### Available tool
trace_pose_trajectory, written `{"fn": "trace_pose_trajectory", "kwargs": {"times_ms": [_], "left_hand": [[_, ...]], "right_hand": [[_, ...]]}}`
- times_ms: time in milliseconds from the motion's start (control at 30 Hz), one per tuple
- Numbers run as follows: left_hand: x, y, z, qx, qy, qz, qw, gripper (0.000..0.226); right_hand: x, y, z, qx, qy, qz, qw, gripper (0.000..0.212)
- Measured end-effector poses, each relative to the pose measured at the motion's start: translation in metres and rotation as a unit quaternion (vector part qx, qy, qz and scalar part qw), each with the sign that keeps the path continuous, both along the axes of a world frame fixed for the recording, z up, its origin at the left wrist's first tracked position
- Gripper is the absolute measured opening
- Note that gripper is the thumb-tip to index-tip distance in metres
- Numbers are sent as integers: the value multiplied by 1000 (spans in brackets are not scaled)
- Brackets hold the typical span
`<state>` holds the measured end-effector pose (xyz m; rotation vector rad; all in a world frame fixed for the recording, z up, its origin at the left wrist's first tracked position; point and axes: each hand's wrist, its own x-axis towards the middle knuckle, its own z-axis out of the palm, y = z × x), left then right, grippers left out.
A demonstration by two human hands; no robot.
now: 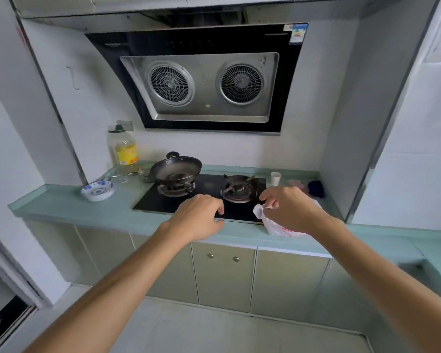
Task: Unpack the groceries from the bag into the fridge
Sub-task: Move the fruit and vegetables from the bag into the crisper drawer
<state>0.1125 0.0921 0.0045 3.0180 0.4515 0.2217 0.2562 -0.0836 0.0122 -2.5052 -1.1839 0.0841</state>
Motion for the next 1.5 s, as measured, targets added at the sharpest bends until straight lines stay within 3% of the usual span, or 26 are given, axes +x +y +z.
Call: {"fn": "trace_pose_trajectory", "kwargs": {"times_ms": [167,533,700,1133,1267,1367,1500], "left_hand": [[71,-18,-10,5,13,-77,997,33],[242,-1,-34,-36,-3,-192,981,22],[306,8,-60,-45,30,-240,969,18],[423,44,-160,-106,162,-247,949,19],[461,47,-194,-135,208,-229,941,21],[490,44,-218,-153,240,-226,932,18],[528,32,-243,-136,275,-225,925,29]], "right_hand": [[39,-33,-23,-5,1,-62,998,21],[164,-46,-45,-26,11,-171,985,29],[218,-25,-62,-27,29,-207,978,28],[313,30,-191,-34,174,-184,967,47],[349,48,-245,-99,226,-152,957,49],[386,46,-265,-211,263,-135,932,50],[441,30,-271,-296,208,-147,920,28]]}}
